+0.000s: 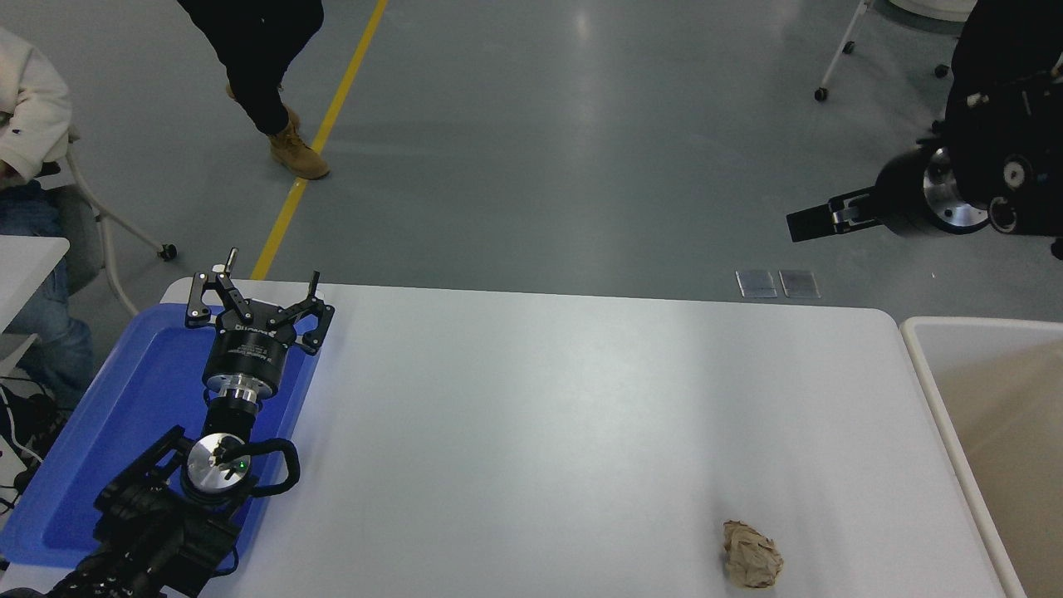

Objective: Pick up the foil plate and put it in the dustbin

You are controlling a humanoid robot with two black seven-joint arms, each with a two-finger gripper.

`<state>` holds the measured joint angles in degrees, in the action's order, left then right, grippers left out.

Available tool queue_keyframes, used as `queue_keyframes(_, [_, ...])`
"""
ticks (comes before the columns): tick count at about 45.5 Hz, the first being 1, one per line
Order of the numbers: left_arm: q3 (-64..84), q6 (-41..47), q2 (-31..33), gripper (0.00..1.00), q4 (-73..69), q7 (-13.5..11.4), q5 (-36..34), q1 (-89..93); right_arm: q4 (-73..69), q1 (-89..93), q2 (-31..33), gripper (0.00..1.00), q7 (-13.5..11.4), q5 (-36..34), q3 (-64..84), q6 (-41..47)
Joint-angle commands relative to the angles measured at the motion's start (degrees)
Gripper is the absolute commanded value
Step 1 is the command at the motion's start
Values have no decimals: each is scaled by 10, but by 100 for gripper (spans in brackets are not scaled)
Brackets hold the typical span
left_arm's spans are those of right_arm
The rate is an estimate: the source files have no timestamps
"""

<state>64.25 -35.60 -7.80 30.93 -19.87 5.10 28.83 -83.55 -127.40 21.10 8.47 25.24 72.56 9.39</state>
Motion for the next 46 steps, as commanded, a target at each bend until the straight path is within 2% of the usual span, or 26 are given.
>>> queue_keyframes(1, [0,1,0,100,0,0,1,0,-40,-65,-23,100,0,-57,-49,78])
queue_keyframes(17, [0,1,0,100,0,-1,1,0,-50,-88,-122,100,2,-128,-81,160])
queue_keyframes(26, [0,1,0,100,0,-1,1,0,-40,-74,-149,100,2,-207,-91,175])
queue_keyframes(46, [0,0,0,100,0,0,0,-1,-44,-55,-164,100,7,-212,-27,249])
